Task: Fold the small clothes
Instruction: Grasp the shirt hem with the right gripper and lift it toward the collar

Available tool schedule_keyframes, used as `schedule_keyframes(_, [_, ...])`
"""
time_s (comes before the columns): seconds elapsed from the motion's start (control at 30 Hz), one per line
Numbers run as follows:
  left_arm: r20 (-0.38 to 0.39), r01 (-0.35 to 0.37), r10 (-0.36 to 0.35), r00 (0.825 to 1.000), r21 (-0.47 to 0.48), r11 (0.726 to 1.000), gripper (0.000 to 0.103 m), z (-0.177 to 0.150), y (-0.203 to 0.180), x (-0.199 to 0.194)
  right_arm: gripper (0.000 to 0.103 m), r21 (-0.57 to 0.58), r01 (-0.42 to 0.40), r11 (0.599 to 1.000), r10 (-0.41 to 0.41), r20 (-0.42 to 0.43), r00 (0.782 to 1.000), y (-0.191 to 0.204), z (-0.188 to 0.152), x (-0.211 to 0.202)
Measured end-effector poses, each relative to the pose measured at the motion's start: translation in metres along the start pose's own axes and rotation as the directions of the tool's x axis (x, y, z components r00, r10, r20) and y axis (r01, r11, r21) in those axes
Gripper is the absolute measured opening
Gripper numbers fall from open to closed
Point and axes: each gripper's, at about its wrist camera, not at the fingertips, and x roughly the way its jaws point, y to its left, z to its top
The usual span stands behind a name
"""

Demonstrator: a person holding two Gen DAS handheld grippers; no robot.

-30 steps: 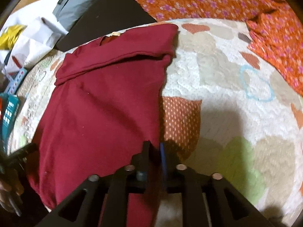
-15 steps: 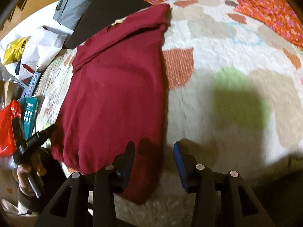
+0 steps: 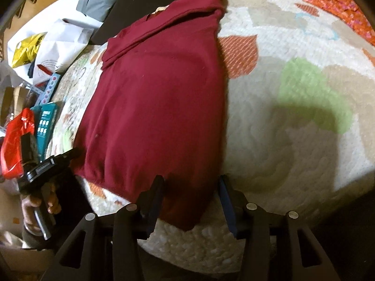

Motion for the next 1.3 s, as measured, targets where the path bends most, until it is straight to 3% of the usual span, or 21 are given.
schedule_keyframes(0.23, [0.000, -0.077, 0.077, 0.997, 0.110, 0.991, 0.088, -0.007, -0.014, 0.010, 0.049, 0.011, -0.010, 1.000, 0.010, 0.015, 1.000, 0.003, 0.001, 0.006])
schedule_keyframes(0.8, [0.001, -0.078, 0.079, 0.997, 0.112, 0.991, 0.090, -0.006, -0.013, 0.013, 0.048, -0.001, -0.022, 1.000, 0.022, 0.022, 1.000, 0.003, 0.000, 0.004])
schedule_keyframes(0.93, [0.001, -0.079, 0.080, 0.997, 0.113, 0.990, 0.090, -0.006, -0.016, 0.013, 0.039, -0.028, -0.003, 1.000, 0.004, 0.027, 1.000, 0.010, 0.000, 0.005])
schedule_keyframes(1.0, [0.003, -0.077, 0.077, 0.997, 0.112, 0.991, 0.090, -0.007, -0.017, 0.013, 0.027, -0.028, -0.023, 0.999, 0.024, 0.030, 0.999, 0.010, 0.001, 0.004])
schedule_keyframes(1.03, [0.005, -0.077, 0.077, 0.997, 0.110, 0.991, 0.089, -0.007, -0.016, 0.012, 0.016, -0.034, -0.047, 0.998, 0.048, 0.025, 0.999, 0.011, 0.001, 0.004])
schedule_keyframes(1.13, [0.017, -0.077, 0.076, 0.997, 0.108, 0.991, 0.078, -0.008, -0.016, 0.010, 0.012, -0.085, -0.061, 0.995, 0.062, 0.011, 0.998, 0.023, 0.001, 0.008])
schedule_keyframes(1.23, [0.029, -0.064, 0.062, 0.998, 0.089, 0.994, 0.054, -0.006, -0.012, 0.003, 0.010, -0.098, -0.088, 0.991, 0.091, 0.025, 0.996, 0.024, 0.004, 0.006])
schedule_keyframes(1.3, [0.031, -0.029, 0.027, 0.999, 0.058, 0.998, 0.021, -0.002, -0.006, -0.003, 0.010, -0.096, -0.125, 0.987, 0.130, 0.045, 0.990, 0.025, 0.007, -0.001])
